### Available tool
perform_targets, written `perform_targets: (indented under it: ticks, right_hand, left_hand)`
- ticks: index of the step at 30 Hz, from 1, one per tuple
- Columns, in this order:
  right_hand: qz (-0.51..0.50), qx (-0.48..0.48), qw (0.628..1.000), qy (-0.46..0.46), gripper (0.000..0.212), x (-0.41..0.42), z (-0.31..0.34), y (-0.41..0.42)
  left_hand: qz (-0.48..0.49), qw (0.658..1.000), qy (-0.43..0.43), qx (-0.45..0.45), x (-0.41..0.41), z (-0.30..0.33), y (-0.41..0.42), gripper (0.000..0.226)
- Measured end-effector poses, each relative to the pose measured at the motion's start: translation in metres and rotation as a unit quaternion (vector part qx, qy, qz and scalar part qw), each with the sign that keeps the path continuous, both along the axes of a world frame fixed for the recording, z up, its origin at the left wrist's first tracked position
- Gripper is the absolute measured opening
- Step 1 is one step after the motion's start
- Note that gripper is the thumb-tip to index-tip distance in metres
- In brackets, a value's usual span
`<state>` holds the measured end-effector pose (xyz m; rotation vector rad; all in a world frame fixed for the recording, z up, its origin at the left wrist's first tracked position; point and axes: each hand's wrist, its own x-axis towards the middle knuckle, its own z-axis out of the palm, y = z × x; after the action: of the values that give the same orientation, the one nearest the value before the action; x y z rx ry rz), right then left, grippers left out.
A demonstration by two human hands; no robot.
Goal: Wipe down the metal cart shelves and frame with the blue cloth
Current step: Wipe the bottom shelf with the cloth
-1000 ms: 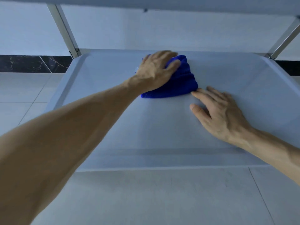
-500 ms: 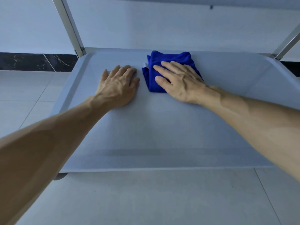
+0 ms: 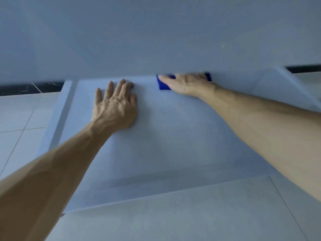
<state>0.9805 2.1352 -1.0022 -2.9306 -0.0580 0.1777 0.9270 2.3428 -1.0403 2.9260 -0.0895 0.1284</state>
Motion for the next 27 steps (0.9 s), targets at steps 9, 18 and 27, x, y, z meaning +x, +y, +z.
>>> perform_targets:
  ticks: [9, 18, 27]
  right_hand:
    - [0.175, -0.023, 0.984, 0.015, 0.069, -0.128, -0.006, -0.055]
    - [0.055, -0.034, 0.997, 0.038, 0.061, -0.186, -0.001, -0.198]
    - [0.042, -0.057, 0.997, -0.036, 0.071, -0.185, 0.002, -0.212]
  left_hand:
    - [0.004, 1.0, 0.023, -0.006, 0.015, 0.001, 0.003, 0.05]
    - [-0.012, 1.0, 0.021, -0.004, 0.02, 0.001, 0.006, 0.049]
    - [-0.155, 0.984, -0.044, -0.073, -0.028, 0.027, -0.038, 0.058]
